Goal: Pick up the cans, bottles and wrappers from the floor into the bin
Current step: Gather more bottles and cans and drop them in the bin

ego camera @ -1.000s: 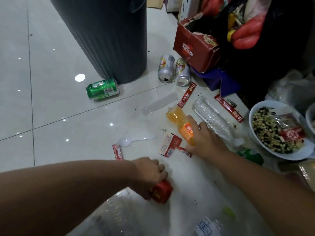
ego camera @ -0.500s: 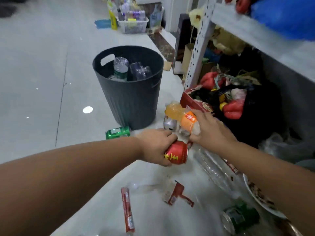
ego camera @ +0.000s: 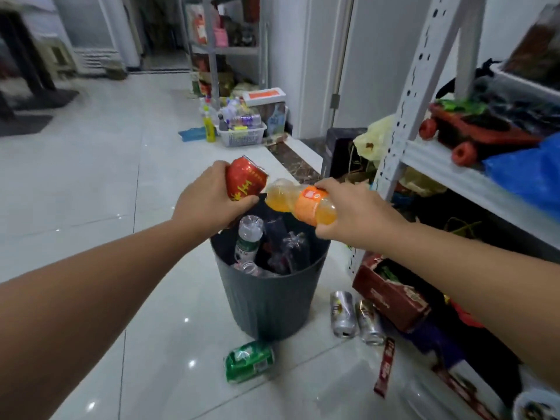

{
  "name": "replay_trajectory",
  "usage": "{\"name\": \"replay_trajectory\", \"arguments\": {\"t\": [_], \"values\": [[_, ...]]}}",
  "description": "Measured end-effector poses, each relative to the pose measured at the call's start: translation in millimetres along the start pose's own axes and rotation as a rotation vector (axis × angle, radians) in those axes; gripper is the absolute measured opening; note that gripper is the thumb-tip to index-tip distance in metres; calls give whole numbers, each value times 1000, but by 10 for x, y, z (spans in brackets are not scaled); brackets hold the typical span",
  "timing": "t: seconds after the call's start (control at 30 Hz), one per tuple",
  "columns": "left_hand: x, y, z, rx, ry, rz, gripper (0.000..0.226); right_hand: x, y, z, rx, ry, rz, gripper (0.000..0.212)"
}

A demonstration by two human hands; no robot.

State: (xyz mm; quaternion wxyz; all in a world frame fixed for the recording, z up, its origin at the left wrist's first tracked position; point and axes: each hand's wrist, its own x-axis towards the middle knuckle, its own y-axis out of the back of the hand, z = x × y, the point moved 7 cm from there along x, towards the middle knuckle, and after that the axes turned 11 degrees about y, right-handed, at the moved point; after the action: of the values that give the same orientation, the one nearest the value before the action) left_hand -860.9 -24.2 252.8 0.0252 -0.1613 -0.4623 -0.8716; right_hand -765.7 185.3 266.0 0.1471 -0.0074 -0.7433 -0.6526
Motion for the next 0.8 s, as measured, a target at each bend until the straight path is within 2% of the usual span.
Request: {"name": "replay_trajectory", "arguments": {"t": [0.13, 0.27, 0.37, 0.5, 0.63, 0.8], "values": [[232, -147, -393, -186, 103, -41, 88, 313, -321, -168, -19, 3, -192, 66], [372, -410, -474, -284, 36, -142, 89, 506, -736, -251, -137, 8, -415, 56], [436, -586, -490, -316, 0, -160, 83, 587, -1042, -288, -172, -5, -502, 42], [426, -849, -543, -319, -6, -207, 76, 637, -1285, -230, -120, -66, -613, 38], [422, -1056, -533, -268, -45, -242, 77, 689, -1347, -144, -58, -138, -661, 43], [395, -1286, -354, -344, -152, -378, 81, 762, -1477, -265, -7, -99, -634, 44]]}}
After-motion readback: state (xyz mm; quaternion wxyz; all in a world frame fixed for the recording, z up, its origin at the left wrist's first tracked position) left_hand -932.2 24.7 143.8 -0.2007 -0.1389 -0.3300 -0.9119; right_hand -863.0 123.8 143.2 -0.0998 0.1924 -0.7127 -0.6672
